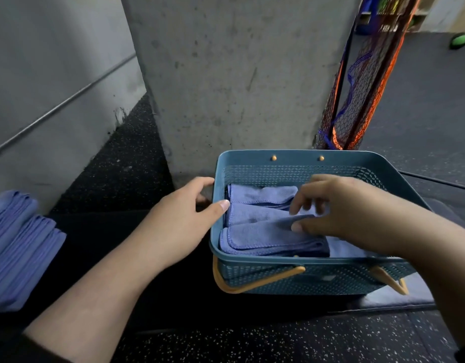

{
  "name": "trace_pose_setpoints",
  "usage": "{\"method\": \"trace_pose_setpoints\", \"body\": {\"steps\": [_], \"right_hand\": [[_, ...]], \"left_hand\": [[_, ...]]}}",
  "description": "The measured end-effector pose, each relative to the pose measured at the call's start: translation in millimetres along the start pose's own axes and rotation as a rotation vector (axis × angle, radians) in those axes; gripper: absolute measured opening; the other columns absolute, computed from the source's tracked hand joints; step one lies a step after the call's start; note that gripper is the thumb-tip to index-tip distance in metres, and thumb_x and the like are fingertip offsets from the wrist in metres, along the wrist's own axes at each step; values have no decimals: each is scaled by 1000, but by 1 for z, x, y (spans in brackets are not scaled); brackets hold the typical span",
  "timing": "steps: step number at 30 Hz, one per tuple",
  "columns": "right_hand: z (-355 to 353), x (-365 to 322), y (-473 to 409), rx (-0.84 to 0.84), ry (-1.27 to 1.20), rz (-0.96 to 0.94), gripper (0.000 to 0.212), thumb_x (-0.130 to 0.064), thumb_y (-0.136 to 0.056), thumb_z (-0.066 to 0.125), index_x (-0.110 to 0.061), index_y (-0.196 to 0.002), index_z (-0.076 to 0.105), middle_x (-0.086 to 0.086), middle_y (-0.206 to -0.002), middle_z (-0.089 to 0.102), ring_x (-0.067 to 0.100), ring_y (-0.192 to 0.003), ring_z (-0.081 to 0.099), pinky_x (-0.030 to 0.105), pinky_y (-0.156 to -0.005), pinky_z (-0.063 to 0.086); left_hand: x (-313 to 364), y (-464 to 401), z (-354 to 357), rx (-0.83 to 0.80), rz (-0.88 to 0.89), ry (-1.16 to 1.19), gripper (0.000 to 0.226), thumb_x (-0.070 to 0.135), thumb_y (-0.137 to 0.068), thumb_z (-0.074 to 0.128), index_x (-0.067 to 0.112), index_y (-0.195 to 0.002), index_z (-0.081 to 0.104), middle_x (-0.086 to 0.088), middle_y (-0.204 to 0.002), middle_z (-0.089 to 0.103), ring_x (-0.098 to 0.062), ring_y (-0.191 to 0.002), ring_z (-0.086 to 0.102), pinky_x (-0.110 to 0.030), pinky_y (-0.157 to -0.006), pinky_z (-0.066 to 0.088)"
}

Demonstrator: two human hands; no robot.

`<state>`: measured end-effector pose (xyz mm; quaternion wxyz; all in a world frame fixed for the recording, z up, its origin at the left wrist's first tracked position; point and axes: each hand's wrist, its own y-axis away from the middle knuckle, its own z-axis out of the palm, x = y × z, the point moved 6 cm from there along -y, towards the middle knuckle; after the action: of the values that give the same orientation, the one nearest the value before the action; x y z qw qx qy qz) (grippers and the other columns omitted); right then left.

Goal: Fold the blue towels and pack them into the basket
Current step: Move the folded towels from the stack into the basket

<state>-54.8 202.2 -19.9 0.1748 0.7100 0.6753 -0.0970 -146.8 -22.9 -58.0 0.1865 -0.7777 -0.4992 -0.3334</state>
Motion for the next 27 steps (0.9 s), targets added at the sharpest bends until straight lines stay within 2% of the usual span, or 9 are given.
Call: {"method": "trace_pose_setpoints", "body": {"steps": [3,6,10,13,16,19,21,23,27], "right_hand": [[16,-6,1,-120,-58,-34,7,-42,-82,78,-43,-86,72,-22,-87,68,-3,-77,61,13,-72,47],[29,1,-2,-225,-45,21,7,-41,-84,75,-45,-90,74,-27,-87,71,-4,-80,65,25,-84,53],[37,-1,-4,-310,1,10,11,-41,-88,73,-45,-98,75,-25,-93,72,-5,-86,65,21,-87,51],[35,-3,-2,-304,21,-26,12,-41,-93,66,-41,-100,75,-26,-93,71,-8,-85,63,17,-84,49],[15,-3,-4,-132,-36,-20,16,-35,-95,63,-30,-86,75,-16,-78,71,-3,-68,62,11,-65,46],[-17,-16,-4,230,-173,-31,30,-36,-96,60,-23,-71,69,-9,-63,68,3,-49,56,15,-52,42],[-26,-37,0,406,-295,-89,36,-39,-96,58,-18,-68,67,-3,-60,67,10,-50,57,26,-55,47],[-24,-67,3,498,-410,-186,37,-46,-94,56,-19,-71,67,-1,-62,67,15,-54,61,38,-62,50],[0,-133,1,491,-527,-331,47,-70,-89,48,-29,-81,69,-2,-71,70,20,-63,66,46,-66,55]], "left_hand": [[-1,1,0,3,4,-5,41,59,-90,56,52,-130,51,20,-106,64,-6,-97,62,-39,-95,51],[-2,1,0,-1,3,-23,44,60,-91,56,52,-133,49,19,-109,64,-7,-100,62,-40,-97,50],[-4,1,2,0,5,-29,46,61,-91,55,53,-134,47,18,-110,63,-8,-100,62,-41,-97,50],[-5,0,3,-10,3,-32,50,67,-86,52,55,-135,45,17,-112,63,-10,-101,63,-43,-97,50],[-4,1,1,-6,-1,-27,53,69,-85,49,52,-135,47,18,-112,64,-8,-102,63,-41,-98,50],[-4,6,-9,57,-4,-4,48,62,-92,50,44,-137,52,18,-104,65,-6,-99,62,-38,-94,51],[-6,13,-21,133,-11,37,41,56,-95,52,39,-131,58,17,-96,66,-7,-95,64,-38,-91,52],[-13,19,-38,235,1,68,32,48,-97,55,33,-124,64,13,-89,67,-9,-88,65,-37,-86,53],[-47,37,-81,359,-25,34,22,40,-101,54,30,-117,66,16,-79,60,-3,-75,57,-28,-68,44]]}}
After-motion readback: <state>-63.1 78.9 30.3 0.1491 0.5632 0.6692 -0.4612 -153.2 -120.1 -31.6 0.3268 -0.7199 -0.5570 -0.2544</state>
